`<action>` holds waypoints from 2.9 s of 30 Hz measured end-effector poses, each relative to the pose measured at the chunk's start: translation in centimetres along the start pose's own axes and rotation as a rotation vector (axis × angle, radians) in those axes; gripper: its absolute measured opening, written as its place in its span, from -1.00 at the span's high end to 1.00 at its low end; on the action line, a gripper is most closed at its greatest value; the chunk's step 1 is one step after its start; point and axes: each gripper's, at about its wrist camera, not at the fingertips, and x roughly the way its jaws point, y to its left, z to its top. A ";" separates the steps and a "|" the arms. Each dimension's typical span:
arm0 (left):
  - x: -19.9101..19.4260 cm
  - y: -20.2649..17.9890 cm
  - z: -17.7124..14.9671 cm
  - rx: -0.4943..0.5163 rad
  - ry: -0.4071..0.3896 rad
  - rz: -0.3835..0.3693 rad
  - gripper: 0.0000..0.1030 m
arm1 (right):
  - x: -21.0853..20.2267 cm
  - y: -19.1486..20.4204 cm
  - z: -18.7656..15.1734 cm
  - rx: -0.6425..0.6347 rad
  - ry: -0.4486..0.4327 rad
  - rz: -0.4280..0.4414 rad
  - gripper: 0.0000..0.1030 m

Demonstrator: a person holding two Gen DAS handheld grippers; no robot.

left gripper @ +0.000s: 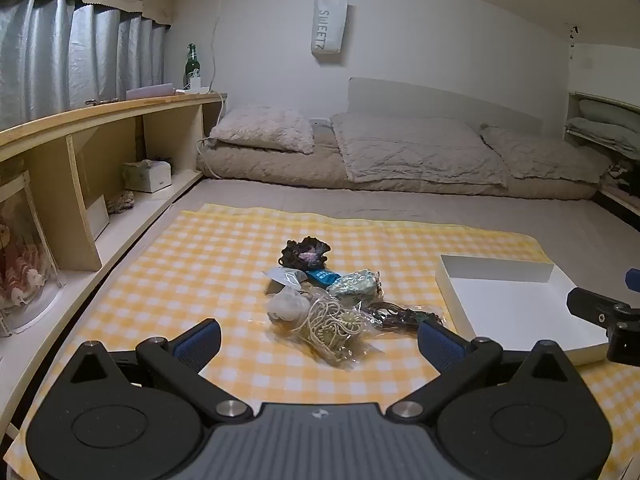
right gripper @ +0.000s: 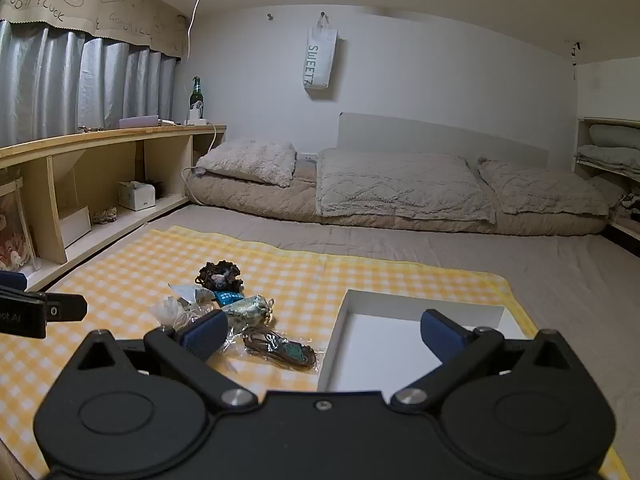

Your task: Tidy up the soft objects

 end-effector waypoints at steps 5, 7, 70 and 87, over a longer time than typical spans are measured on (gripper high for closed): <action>0.0 0.1 0.0 0.000 0.001 0.005 -1.00 | 0.0 -0.1 0.0 -0.001 -0.002 -0.001 -1.00; 0.0 0.2 0.0 -0.004 0.001 0.007 -1.00 | 0.0 0.0 0.0 -0.001 0.000 -0.001 -1.00; 0.0 0.0 0.0 0.014 0.000 0.008 -1.00 | 0.0 -0.3 -0.2 0.004 0.008 0.001 -1.00; 0.0 -0.1 0.0 0.015 0.000 0.008 -1.00 | 0.5 -0.4 -0.8 0.005 0.013 0.002 -1.00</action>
